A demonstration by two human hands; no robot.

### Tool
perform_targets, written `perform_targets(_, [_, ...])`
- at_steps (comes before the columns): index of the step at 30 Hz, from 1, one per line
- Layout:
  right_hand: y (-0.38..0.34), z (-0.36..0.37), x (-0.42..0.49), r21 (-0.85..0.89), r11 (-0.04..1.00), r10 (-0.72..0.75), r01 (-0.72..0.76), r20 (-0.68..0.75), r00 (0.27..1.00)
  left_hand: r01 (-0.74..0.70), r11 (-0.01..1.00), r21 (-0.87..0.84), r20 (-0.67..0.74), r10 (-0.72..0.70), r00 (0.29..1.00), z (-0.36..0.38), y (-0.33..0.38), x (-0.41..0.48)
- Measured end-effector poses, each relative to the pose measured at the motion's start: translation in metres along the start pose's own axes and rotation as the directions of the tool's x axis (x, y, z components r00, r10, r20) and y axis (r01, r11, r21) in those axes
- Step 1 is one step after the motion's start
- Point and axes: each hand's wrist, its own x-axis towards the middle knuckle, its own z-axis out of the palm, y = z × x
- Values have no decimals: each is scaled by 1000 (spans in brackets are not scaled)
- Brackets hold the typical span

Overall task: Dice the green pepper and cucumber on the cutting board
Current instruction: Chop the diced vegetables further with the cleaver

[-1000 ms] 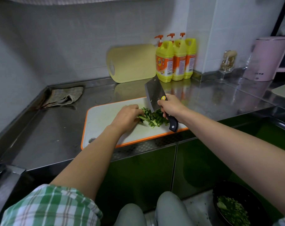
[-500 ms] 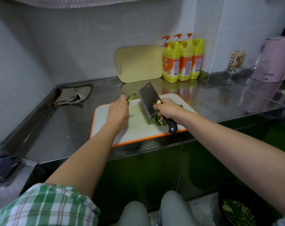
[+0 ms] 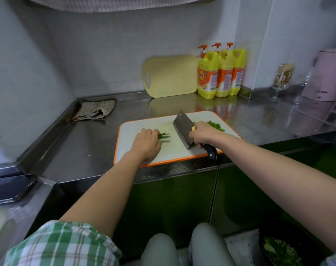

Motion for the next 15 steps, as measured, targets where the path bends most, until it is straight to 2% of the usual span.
perform_targets(5, [0, 2, -3, -4, 999, -39, 39, 12, 999, -7, 998, -55, 15, 8, 1000, -5, 1, -8])
perform_targets(10, [-10, 10, -8, -13, 997, -75, 75, 13, 997, 19, 988, -153, -85, -32, 996, -5, -1, -15])
perform_targets(15, [-16, 13, -13, -68, 994, -82, 82, 13, 997, 33, 979, -203, -114, -58, 992, -3, 6, -14])
